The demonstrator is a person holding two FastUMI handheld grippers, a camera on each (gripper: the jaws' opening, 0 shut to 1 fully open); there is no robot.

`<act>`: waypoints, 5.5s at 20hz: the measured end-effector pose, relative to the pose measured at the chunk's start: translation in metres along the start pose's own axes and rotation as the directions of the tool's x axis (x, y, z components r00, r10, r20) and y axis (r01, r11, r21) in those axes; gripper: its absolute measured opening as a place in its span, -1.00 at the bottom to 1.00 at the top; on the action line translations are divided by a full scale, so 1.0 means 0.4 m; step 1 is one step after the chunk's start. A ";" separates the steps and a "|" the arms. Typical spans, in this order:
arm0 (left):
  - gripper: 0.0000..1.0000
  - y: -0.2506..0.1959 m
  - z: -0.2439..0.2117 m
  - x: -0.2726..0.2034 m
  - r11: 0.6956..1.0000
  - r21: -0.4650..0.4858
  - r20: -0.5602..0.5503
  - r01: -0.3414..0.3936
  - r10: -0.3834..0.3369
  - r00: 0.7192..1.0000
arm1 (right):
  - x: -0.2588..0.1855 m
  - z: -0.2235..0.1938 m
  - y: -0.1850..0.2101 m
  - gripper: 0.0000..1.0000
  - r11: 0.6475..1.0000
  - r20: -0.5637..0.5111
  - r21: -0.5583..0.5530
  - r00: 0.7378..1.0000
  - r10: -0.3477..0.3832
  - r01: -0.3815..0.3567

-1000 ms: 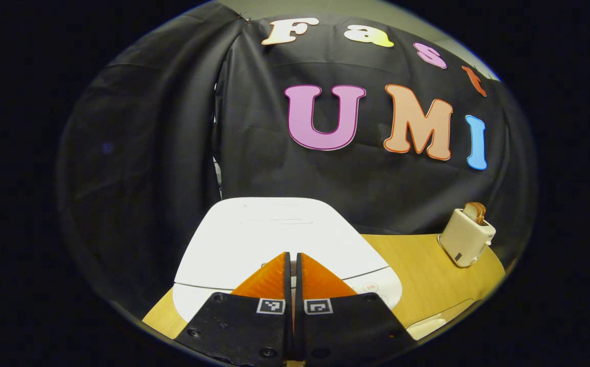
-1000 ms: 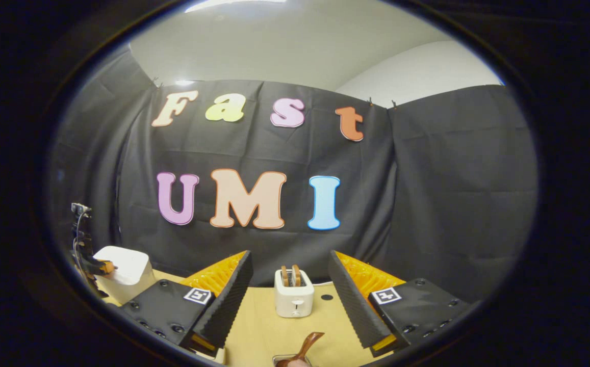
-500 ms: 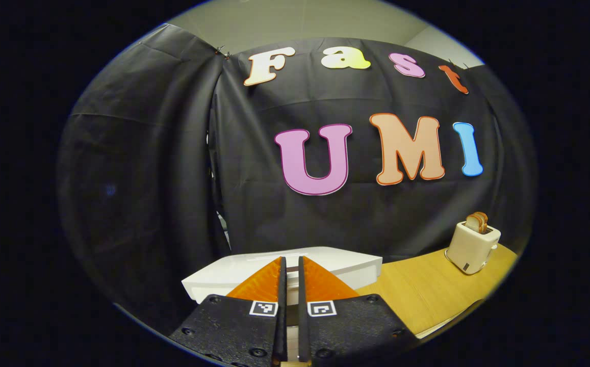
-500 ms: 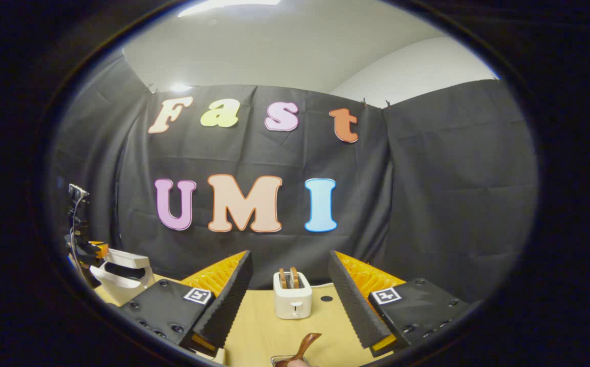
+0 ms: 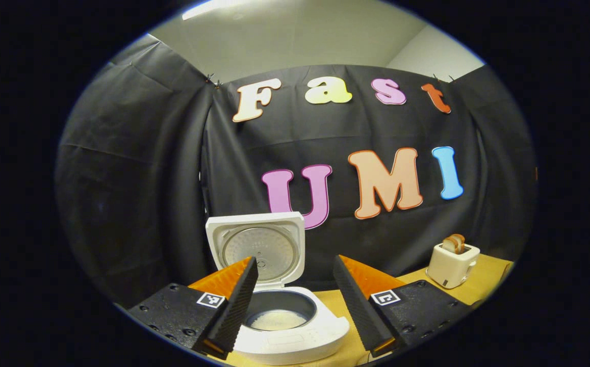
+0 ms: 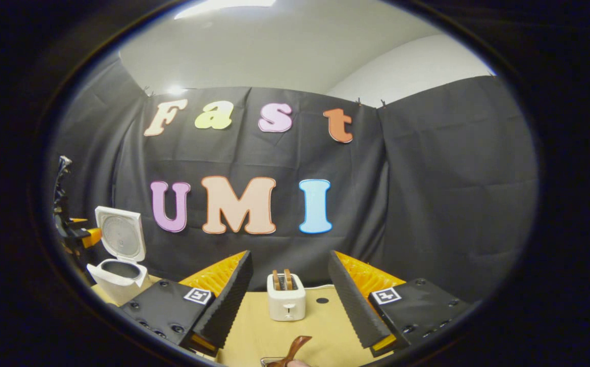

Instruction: Close the left gripper, press the button to open the rice cooker; take a wooden spoon from the chopstick holder with the right hand, scoop a spoonful of rice and pour it into the rice cooker, then put the wooden spoon back into the chopstick holder.

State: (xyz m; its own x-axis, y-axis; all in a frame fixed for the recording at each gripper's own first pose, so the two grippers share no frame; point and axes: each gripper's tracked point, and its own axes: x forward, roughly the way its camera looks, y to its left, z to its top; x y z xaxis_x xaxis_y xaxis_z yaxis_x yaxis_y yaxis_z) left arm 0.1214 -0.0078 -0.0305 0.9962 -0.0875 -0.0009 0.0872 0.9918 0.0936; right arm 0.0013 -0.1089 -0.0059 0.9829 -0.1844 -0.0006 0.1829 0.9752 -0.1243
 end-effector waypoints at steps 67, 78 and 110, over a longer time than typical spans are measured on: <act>0.87 -0.068 0.028 -0.220 0.994 -0.101 -0.062 0.047 -0.053 0.997 | 0.000 -0.459 0.185 -0.80 0.957 -0.430 0.141 0.855 0.290 -0.253; 0.87 0.090 -0.007 -0.241 0.995 -0.099 -0.083 -0.012 0.004 0.997 | -0.060 -0.447 0.509 -0.75 0.900 -0.390 0.170 0.811 0.436 -0.402; 0.87 0.317 -0.110 -0.224 0.995 -0.078 -0.156 -0.064 0.051 0.986 | -0.146 -0.786 0.787 -0.78 0.946 -0.557 0.146 0.766 0.322 -0.291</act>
State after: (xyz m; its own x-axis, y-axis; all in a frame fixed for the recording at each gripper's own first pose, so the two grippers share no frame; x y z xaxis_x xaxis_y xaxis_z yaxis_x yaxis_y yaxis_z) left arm 0.0436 0.1301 -0.0624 0.9883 -0.0215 -0.1513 0.0240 0.9996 0.0152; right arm -0.0061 0.1704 -0.3570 0.7984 0.1045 -0.5930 -0.1094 0.9936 0.0277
